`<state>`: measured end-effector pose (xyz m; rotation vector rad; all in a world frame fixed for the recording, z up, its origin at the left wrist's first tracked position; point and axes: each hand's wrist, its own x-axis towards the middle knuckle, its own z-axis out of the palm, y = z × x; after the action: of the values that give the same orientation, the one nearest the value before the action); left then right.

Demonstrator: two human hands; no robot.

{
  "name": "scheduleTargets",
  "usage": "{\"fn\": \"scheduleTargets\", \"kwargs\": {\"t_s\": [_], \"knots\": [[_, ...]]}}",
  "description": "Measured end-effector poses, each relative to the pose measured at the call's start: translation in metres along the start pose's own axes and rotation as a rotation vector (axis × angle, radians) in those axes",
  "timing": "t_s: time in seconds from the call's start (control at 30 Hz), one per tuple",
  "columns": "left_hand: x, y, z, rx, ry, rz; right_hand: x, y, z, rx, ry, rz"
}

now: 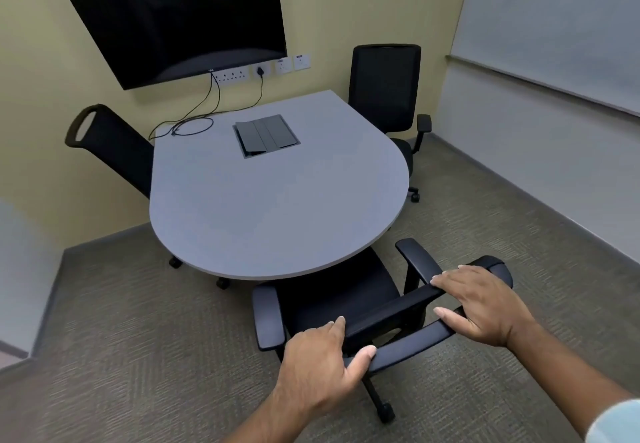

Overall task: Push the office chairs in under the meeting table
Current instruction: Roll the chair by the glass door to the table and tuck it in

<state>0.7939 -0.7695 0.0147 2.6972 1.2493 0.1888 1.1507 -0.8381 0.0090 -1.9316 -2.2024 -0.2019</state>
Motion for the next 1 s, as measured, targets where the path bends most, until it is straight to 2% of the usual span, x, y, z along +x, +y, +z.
{"fn": "scheduleTargets", "kwargs": {"t_s": [0.27,0.63,0.7,0.8,0.87,1.0], "knots": [[0.002,-0.001,-0.007,-0.035,-0.007,-0.024,0.003,-0.004,-0.003,0.007,-0.063,0.03],[0.014,0.025,-0.01,-0.094,0.025,-0.051,0.008,0.029,-0.002,0.081,0.01,-0.054],[0.015,0.033,-0.012,-0.098,0.093,-0.059,0.009,0.035,0.0,0.099,0.023,-0.078],[0.026,0.051,-0.016,-0.235,0.015,-0.109,0.009,0.049,0.002,0.098,0.013,-0.092],[0.033,0.06,-0.015,-0.198,0.08,-0.116,0.01,0.059,0.002,0.105,-0.008,-0.095],[0.062,0.067,-0.02,-0.206,0.02,-0.147,0.009,0.07,0.009,0.146,0.006,-0.126]]}}
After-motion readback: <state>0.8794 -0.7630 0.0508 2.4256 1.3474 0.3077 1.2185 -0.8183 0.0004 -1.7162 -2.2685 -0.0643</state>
